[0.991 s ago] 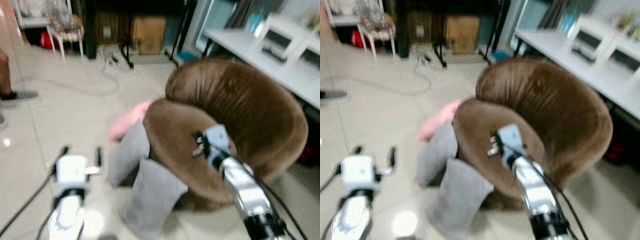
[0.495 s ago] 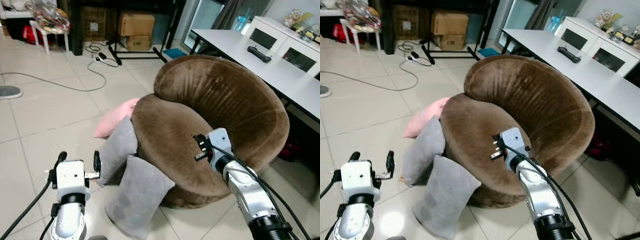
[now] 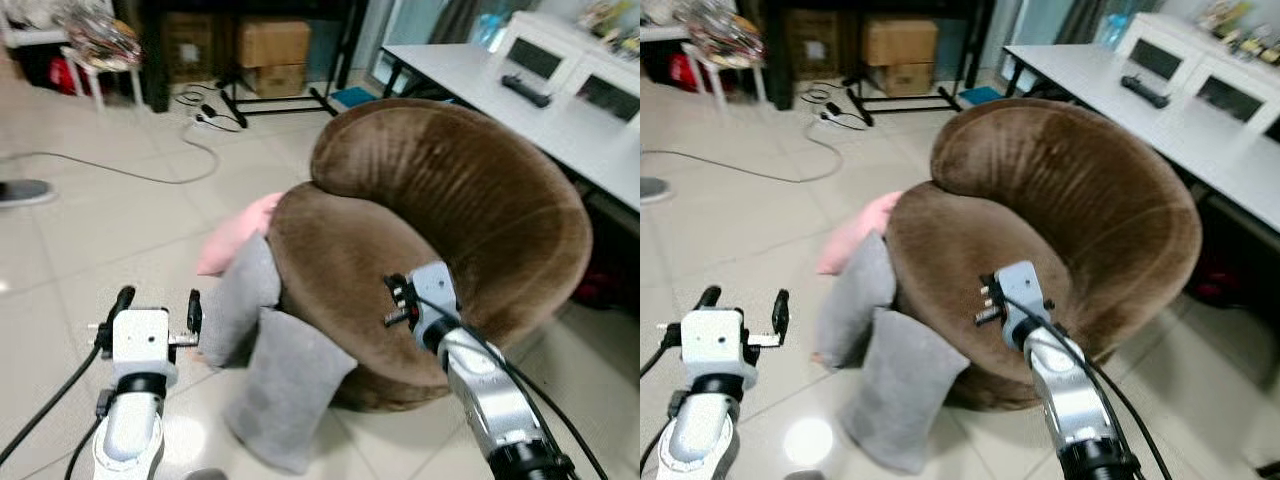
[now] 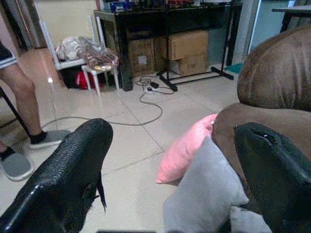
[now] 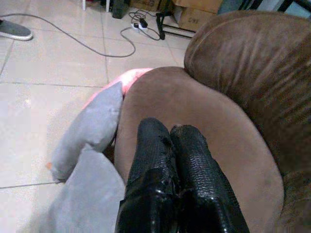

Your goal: Move the pillow to the sofa from floor

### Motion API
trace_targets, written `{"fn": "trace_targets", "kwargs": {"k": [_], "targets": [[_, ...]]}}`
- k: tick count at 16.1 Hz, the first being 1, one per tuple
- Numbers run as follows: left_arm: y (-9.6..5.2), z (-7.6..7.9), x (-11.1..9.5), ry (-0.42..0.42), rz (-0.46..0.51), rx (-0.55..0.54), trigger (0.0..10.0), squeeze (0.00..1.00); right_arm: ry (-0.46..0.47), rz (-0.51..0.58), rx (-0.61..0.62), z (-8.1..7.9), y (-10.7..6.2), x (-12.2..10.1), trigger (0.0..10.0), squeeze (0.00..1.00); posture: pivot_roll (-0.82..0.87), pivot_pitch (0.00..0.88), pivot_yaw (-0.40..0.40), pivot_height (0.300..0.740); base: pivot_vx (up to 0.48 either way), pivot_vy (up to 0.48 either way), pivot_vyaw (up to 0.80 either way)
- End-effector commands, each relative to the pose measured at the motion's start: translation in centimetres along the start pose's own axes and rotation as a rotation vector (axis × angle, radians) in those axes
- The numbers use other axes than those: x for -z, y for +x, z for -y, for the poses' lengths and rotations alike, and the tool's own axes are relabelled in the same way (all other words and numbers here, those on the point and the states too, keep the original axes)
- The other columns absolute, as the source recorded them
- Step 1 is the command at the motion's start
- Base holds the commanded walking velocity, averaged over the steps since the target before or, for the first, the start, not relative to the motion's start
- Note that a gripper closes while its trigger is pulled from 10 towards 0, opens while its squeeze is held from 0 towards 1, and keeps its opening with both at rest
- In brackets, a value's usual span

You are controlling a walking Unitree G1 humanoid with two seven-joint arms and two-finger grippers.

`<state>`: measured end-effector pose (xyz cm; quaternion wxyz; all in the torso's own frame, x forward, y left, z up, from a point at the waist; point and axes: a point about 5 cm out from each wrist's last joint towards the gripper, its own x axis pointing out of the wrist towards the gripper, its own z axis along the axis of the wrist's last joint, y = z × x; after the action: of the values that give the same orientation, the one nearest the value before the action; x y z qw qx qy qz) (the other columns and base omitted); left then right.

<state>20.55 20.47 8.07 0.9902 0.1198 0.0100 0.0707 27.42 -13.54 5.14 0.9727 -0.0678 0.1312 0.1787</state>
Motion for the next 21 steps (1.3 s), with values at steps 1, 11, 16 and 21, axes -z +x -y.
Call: {"fn": "trace_targets", "kwargs": {"k": [1,11,16,21], "targets": [[0.3,0.7,0.2,-0.013,-0.015,0.035,10.0,0.0,-0.015,0.014,0.042,0.9,-0.4,-0.2,10.0,0.0,0.15,0.0,-0.123,0.74,0.0,0.0,0.0],[2.2,0.2,-0.6,-0.011,0.012,0.139,10.0,0.0,0.091,0.034,0.183,1.0,-1.7,0.7,10.0,0.0,0.15,0.0,-0.003,0.74,0.0,0.0,-0.08],[1.9,1.7,0.0,-0.061,0.001,0.14,10.0,0.0,0.01,0.023,0.157,1.6,-1.8,-0.2,10.0,0.0,0.07,0.0,-0.064,0.74,0.0,0.0,-0.8],[0.9,2.6,0.7,-0.091,-0.008,0.112,10.0,0.0,-0.01,-0.038,0.125,1.7,-3.3,0.6,10.0,0.0,0.03,0.0,-0.125,0.74,0.0,0.0,-0.8]]}}
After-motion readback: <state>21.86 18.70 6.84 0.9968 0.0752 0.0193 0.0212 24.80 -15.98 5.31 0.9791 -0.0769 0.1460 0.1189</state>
